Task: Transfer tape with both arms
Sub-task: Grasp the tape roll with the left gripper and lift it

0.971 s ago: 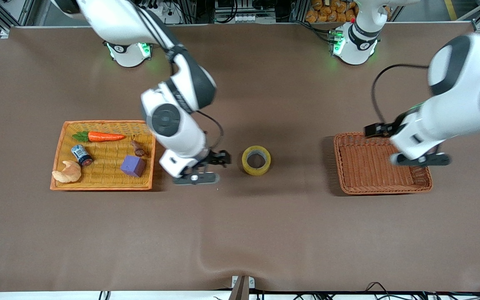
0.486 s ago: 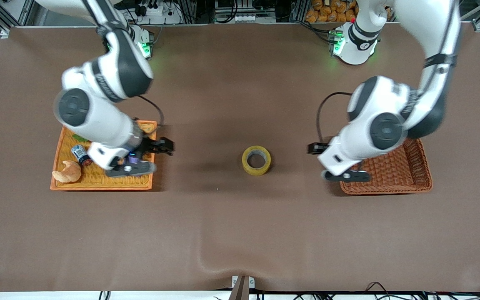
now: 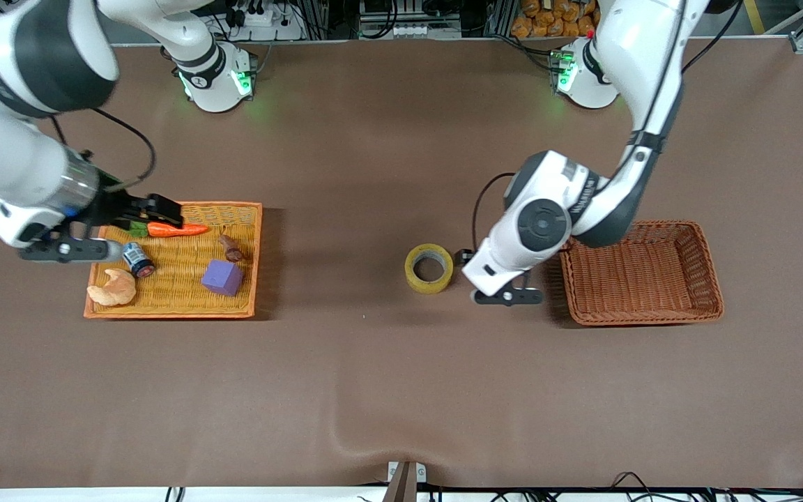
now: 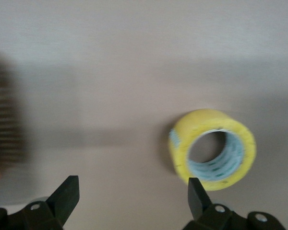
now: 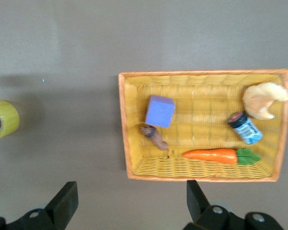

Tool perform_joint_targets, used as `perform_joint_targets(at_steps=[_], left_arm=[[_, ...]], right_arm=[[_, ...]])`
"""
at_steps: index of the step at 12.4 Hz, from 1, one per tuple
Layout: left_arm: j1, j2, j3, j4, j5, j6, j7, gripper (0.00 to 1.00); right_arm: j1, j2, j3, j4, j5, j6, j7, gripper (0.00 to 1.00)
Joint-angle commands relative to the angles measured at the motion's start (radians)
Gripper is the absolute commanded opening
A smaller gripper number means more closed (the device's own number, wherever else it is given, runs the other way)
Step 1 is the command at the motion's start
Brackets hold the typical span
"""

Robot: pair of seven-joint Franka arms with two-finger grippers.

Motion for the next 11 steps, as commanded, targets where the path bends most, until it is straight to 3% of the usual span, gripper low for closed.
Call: perform_joint_targets(at_steps=[1,3,9,10,11], left_arm=[[-0.053,0.057,0.009,0.008,-0.016,0.123,-0.020,1.00],[-0.078,0.092,0.009,0.003,-0.016,0.194,-0.029,1.00],[-0.083,0.119,0.009,-0.065,-0.007,0.268,-0.021,1.00],[-0.083,0.117,0.011,-0.075,-0.007,0.272,-0.021,0.96],[-0.083,0.117,0.009,-0.078,-0.007,0.273,-0.023,0.80]], right_arm=[[-0.090,-0.043,0.030,0.000,-0.026,-0.014,-0.103,1.00],[-0.182,-0.069,0.065,0.002,-0.034,-0.018,-0.171,1.00],[-0.234,-0.117,0.087,0.063,-0.118,-0.213,-0.243,1.00],[-0.243,-0.117,0.099,0.062,-0.118,-0.216,-0.245,1.00],[-0.265,-0.118,0.123,0.060,-0.121,-0.210,-0.245,1.00]])
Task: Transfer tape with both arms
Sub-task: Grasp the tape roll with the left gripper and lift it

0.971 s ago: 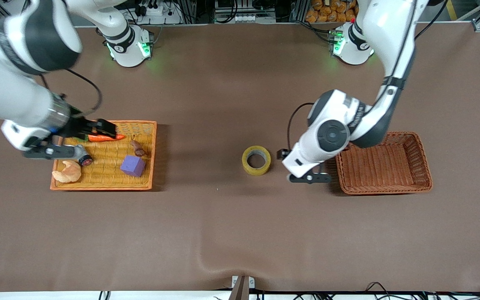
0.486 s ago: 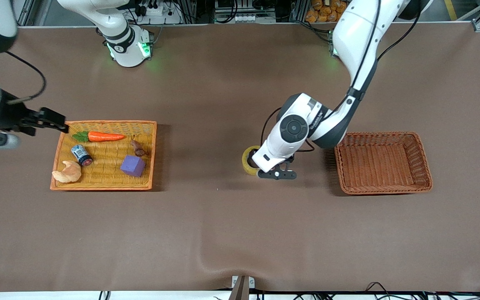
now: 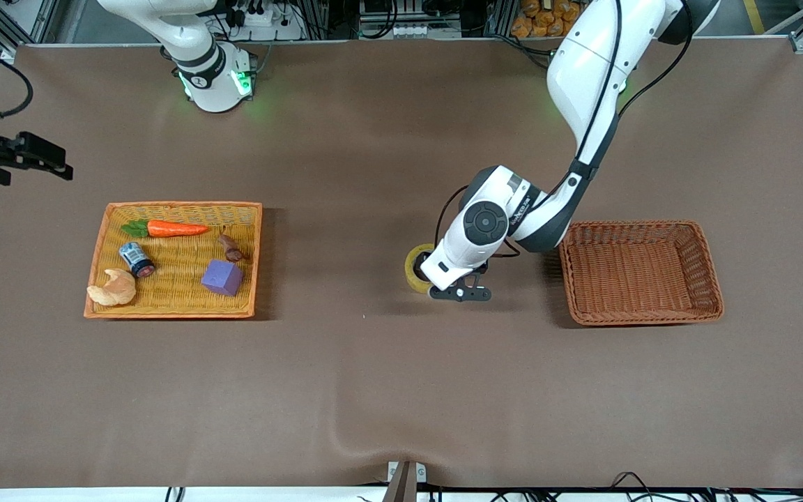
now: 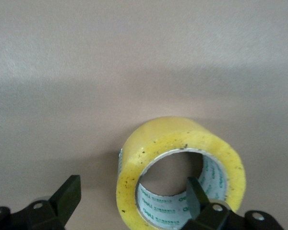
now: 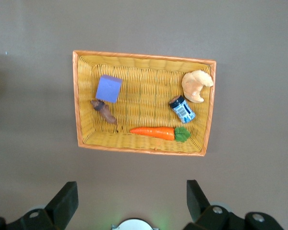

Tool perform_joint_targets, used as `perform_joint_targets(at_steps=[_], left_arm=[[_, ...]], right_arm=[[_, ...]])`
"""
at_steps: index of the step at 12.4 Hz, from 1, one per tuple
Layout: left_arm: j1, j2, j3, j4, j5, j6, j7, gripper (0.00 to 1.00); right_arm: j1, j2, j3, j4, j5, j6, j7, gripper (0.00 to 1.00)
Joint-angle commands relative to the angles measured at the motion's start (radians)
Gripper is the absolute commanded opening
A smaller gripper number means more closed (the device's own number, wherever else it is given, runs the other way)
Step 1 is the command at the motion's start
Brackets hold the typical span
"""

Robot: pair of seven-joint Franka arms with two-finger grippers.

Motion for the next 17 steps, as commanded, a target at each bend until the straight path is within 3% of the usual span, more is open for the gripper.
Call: perform_joint_targets(at_steps=[1,3,4,5,9,12,14,17], left_arm=[[-0.008,-0.009,0.007,-0.026,-0.007,0.025,-0.006,0.65],[-0.010,0.000,0.007,-0.023,-0.007,0.027,-0.007,0.35],[-0.014,0.002,0.009,-0.023,-0.005,0.030,-0.006,0.12],[-0.014,0.000,0.009,-0.023,-0.005,0.031,-0.006,0.00],[0.002,-0.010,0.009,-0.022,-0.005,0.028,0.009,0.00],[0.050,-0.102,0.015,-0.025,-0.004,-0.028,0.020,0.00],[0.157,-0.205,0.007,-0.019,-0.004,-0.116,0.078,0.00],[0.335,-0.300,0.009,-0.017,-0.004,-0.240,0.317,0.00]], right_arm=[[-0.082,-0.007,0.088,-0.001,-0.020,-0.011,-0.022,1.00],[-0.086,-0.007,0.091,-0.001,-0.029,-0.011,-0.022,1.00],[-0.076,-0.007,0.088,-0.001,-0.031,-0.009,-0.022,1.00],[-0.067,-0.006,0.076,0.003,-0.033,-0.011,-0.022,1.00],[-0.052,-0.003,0.048,0.006,-0.051,0.008,-0.016,1.00],[-0.017,-0.003,0.001,0.003,-0.051,0.028,-0.011,1.00],[-0.018,-0.001,0.002,0.003,-0.033,0.026,-0.008,1.00],[-0.018,-0.001,0.004,0.003,-0.017,0.018,-0.005,1.00]])
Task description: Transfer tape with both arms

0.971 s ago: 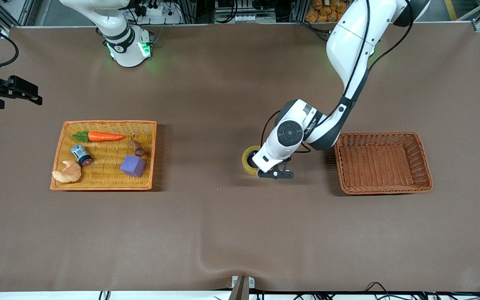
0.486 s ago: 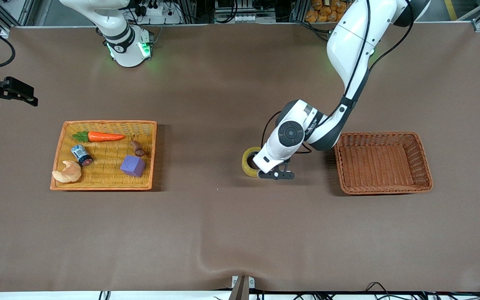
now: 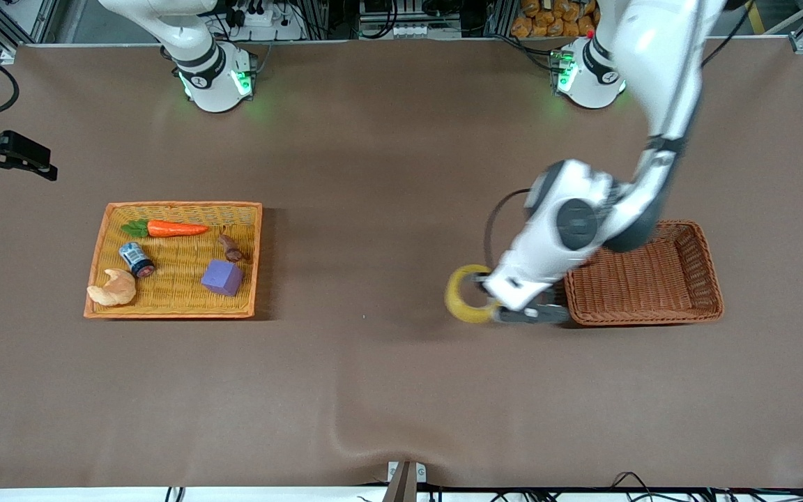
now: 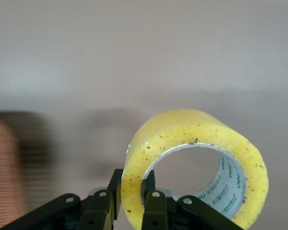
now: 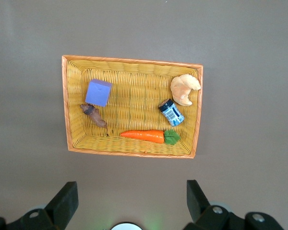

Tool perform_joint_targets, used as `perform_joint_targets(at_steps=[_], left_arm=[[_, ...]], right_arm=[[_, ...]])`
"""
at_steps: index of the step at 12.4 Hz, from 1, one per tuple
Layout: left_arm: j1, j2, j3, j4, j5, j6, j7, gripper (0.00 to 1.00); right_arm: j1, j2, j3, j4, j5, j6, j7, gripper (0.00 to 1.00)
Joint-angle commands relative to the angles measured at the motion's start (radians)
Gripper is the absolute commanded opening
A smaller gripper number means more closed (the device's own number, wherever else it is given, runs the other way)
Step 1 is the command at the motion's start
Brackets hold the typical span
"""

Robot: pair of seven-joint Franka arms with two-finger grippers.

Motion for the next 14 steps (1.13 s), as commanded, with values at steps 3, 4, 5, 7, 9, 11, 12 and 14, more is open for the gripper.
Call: perform_joint_targets(at_steps=[3,4,5,7,9,11,12,14], left_arm=[[0.292,-0.104,-0.013,-0.067,-0.004,-0.184,0.316,0.00],[0.317,-0.116,-0.010,-0.102,-0.002,-0.186,0.329,0.00],[0.342,-0.119,-0.007,-0.136,0.008,-0.186,0.329,0.00],[0.397,-0.108,-0.010,-0.194,0.056,-0.147,0.329,0.00],[0.437,-0.104,-0.010,-0.253,0.082,-0.094,0.328,0.00],[0.448,-0.093,-0.007,-0.290,0.083,-0.044,0.328,0.00],[0.450,-0.084,-0.007,-0.294,0.084,-0.034,0.329,0.00],[0.451,-0.056,-0.001,-0.291,0.093,-0.034,0.331,0.07]], right_arm=[[0.011,-0.003,-0.013,0.003,0.040,-0.010,0.003,1.00],[0.011,0.000,-0.013,0.002,0.040,-0.008,0.004,1.00],[0.013,0.000,-0.013,-0.001,0.040,-0.007,0.004,1.00],[0.013,0.003,-0.011,-0.004,0.040,-0.004,0.004,1.00],[0.014,0.003,-0.011,-0.008,0.040,-0.002,0.004,1.00],[0.016,0.004,-0.010,-0.008,0.040,0.002,0.004,1.00],[0.016,0.004,-0.010,-0.008,0.040,0.007,0.004,1.00],[0.022,0.004,-0.008,-0.008,0.040,0.007,0.004,1.00]])
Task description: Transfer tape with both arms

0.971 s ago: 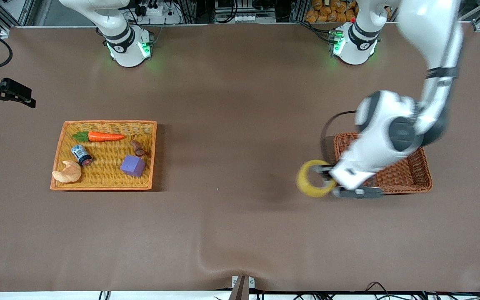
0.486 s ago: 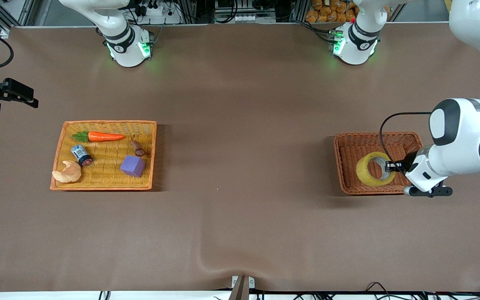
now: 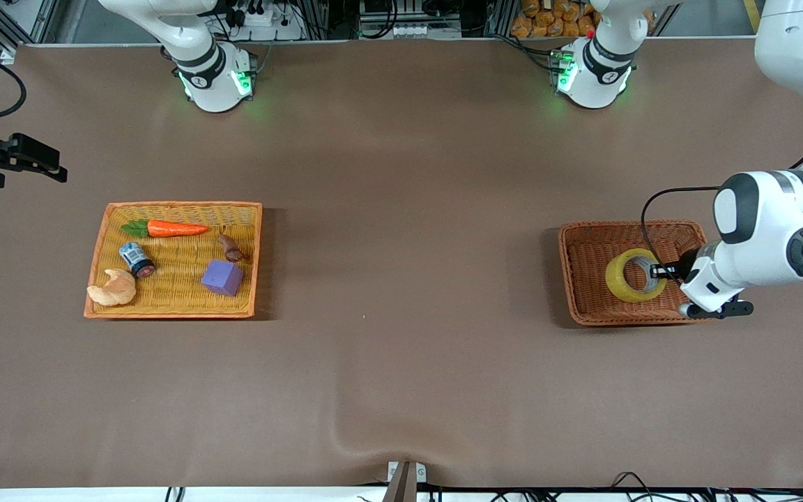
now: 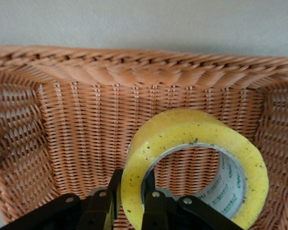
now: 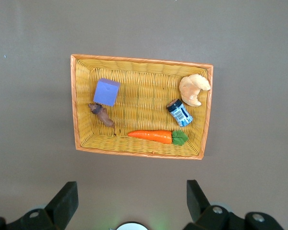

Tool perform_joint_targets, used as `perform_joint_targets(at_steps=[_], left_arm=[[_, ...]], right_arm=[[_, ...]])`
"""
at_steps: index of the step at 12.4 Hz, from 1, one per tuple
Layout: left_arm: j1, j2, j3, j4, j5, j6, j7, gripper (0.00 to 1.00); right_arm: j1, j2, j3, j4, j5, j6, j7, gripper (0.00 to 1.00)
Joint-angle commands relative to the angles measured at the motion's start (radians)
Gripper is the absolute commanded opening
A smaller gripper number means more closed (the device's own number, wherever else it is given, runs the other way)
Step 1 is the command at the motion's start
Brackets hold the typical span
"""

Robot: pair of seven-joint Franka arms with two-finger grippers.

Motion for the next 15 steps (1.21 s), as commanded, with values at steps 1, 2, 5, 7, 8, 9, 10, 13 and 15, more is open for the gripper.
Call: perform_joint_targets(at_steps=[1,2,5,7,8,9,10,13,15], left_arm=[[0.007,0.018,-0.006,-0.001,0.072,0.014,-0.006,0.26],[0.007,0.020,-0.008,0.000,0.088,0.017,-0.021,0.73],[0.002,0.019,-0.008,0.045,0.085,0.018,-0.022,1.00],[-0.001,0.009,-0.006,0.164,0.100,-0.038,-0.014,1.00],[-0.004,0.006,-0.013,0.228,0.110,-0.090,-0.011,1.00],[-0.010,0.000,-0.017,0.294,0.116,-0.138,-0.011,1.00],[-0.019,-0.018,-0.017,0.351,0.116,-0.193,-0.011,1.00],[-0.040,-0.095,-0.022,0.442,0.113,-0.354,-0.020,1.00],[-0.044,-0.186,-0.023,0.439,0.108,-0.368,-0.020,1.00]], right_arm=[[0.034,-0.005,-0.007,-0.005,0.009,0.004,0.004,1.00],[0.035,-0.005,-0.007,-0.005,0.009,0.006,0.004,1.00],[0.035,-0.005,-0.007,-0.005,0.009,0.007,0.004,1.00],[0.037,-0.005,-0.007,-0.005,0.009,0.006,0.004,1.00],[0.037,-0.005,-0.007,-0.005,0.009,0.006,0.003,1.00],[0.037,-0.005,-0.007,-0.005,0.009,0.006,0.002,1.00],[0.037,-0.005,-0.007,-0.005,0.009,0.006,0.002,1.00],[0.039,-0.005,-0.006,-0.005,0.009,0.006,0.004,1.00],[0.046,-0.003,-0.004,-0.005,0.009,0.007,0.004,1.00]])
